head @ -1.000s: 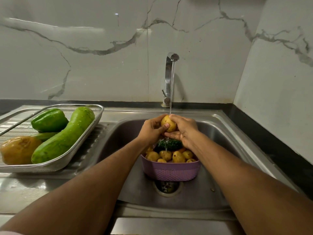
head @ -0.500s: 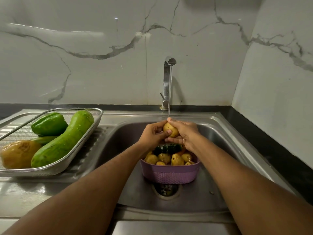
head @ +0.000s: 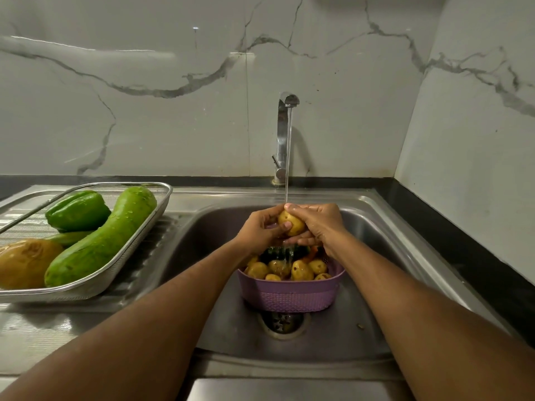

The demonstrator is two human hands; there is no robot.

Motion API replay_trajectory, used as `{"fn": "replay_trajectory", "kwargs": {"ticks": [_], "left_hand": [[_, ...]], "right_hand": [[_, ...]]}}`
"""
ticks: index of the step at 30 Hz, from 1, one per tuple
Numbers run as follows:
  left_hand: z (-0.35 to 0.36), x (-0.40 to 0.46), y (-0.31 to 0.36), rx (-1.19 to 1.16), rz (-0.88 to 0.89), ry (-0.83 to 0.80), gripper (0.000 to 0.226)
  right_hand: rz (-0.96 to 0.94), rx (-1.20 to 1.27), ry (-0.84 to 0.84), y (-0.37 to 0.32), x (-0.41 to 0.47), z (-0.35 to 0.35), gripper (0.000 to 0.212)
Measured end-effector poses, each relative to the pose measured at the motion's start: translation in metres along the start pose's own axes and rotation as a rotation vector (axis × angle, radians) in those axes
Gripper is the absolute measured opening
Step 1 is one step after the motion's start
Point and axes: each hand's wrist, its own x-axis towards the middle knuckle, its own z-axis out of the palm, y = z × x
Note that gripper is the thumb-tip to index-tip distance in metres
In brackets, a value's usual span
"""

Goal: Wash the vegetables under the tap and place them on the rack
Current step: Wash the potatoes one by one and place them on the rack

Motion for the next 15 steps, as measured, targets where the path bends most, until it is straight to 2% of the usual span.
{"fn": "replay_trajectory", "kwargs": {"ticks": [6,12,15], "left_hand": [[-0.0007,0.0056,0.0039,-0.115,-0.033,0.038,0.052],[-0.0039,0.0082,0.0006,-0.168,-0.079,0.055,0.043],[-0.004,0.0076,0.0011,-0.097,-0.08,0.03,0.044]], "right_hand": [[0.048,0.186,-0.039,-0.0047,0.0047,0.0026,0.032],[0.104,0.277,-0.145,-0.0048,0.0053,0.0004,0.016],[0.123,0.288,-0.092,-0.0028,0.0046,0.0017,0.025]]}}
